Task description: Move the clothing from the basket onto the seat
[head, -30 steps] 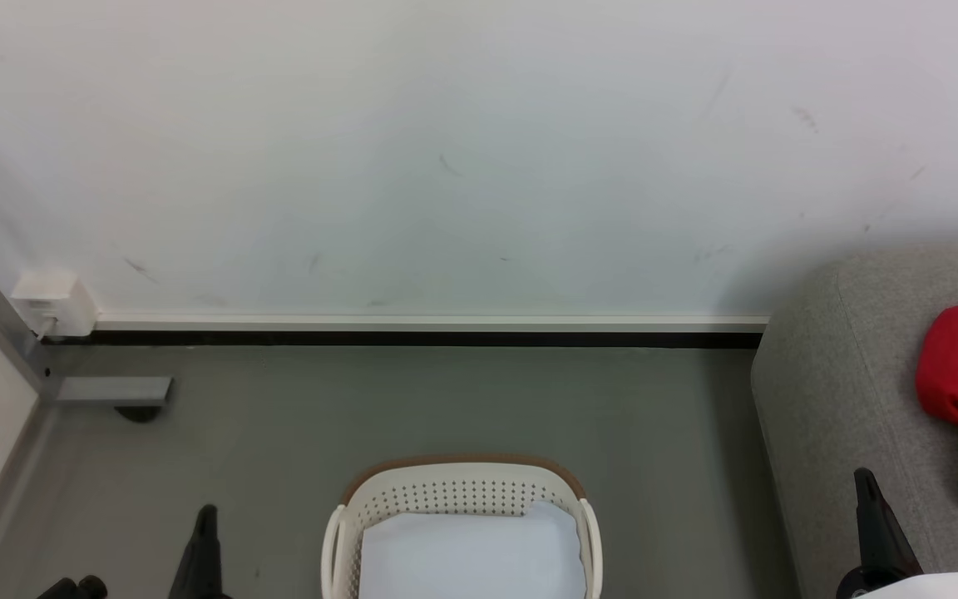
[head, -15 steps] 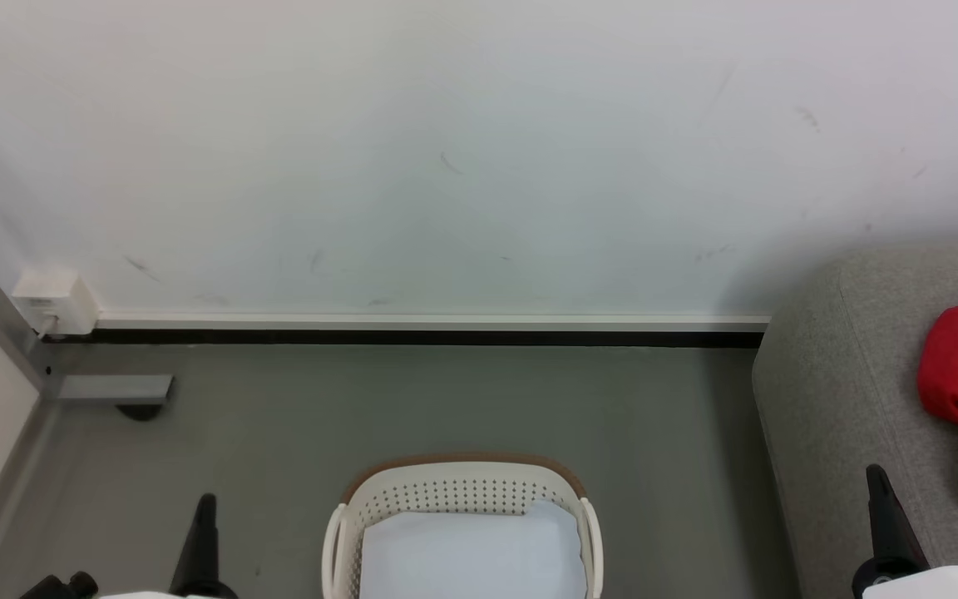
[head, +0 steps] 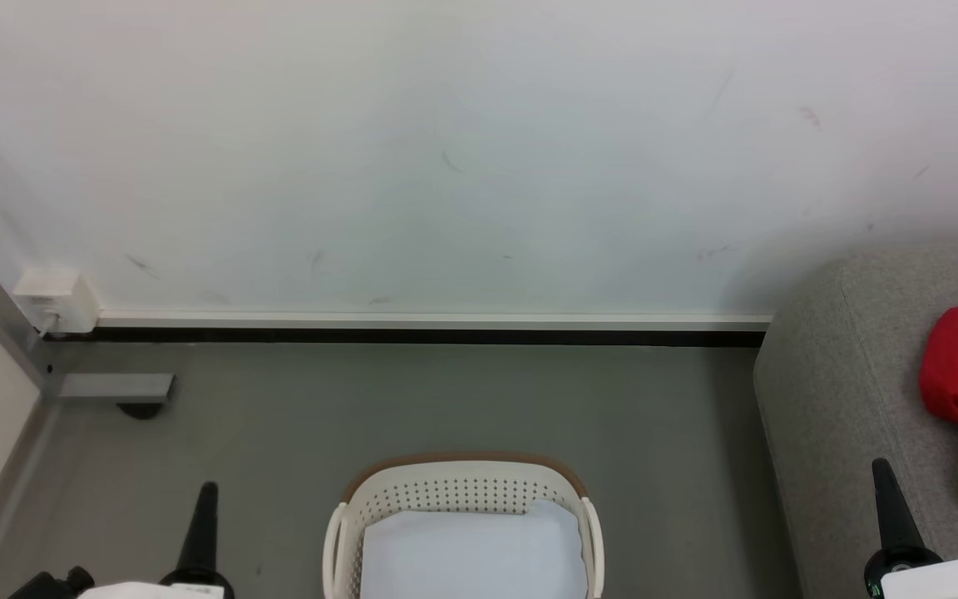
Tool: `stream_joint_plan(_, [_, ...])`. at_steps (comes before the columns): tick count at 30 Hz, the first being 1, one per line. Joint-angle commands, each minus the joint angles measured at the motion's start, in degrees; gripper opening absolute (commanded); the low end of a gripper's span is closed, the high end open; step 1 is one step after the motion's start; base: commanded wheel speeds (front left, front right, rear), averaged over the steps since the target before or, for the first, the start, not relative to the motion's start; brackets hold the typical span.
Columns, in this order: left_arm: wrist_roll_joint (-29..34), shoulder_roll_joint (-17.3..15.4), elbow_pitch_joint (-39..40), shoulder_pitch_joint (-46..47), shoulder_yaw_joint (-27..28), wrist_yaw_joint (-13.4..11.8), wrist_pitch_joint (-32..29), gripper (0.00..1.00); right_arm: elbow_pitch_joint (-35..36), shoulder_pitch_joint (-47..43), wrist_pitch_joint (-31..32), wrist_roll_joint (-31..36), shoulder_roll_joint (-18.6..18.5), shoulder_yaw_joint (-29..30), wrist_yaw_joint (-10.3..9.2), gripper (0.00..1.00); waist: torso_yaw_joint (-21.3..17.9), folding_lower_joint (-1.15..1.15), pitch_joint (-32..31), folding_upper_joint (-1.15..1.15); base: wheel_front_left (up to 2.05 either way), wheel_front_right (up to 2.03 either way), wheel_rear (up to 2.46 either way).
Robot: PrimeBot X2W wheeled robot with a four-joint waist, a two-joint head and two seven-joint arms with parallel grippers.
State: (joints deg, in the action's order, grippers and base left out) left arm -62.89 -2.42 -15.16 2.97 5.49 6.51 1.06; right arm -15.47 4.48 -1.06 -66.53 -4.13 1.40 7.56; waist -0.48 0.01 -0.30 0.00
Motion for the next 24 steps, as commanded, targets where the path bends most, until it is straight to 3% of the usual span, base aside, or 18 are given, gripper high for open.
stream_joint_plan(1, [-2.31,-0.43,0.59,1.12,0.33,0.24,-0.46,0.00,0.72,1.17,0.51,-1.77,-0.27,0.57,-0.07,0.00,0.01,0.00,0.01,0.00,0.00,0.00,0.00])
stream_joint_plan(24, [-14.38,-0.53,0.86,2.25,0.73,0.67,-3.67,0.00,1.12,1.61,3.67,-12.52,0.42,2.69,-0.10,0.00,0.19,0.00,0.19,0.00,0.00,0.00,0.00])
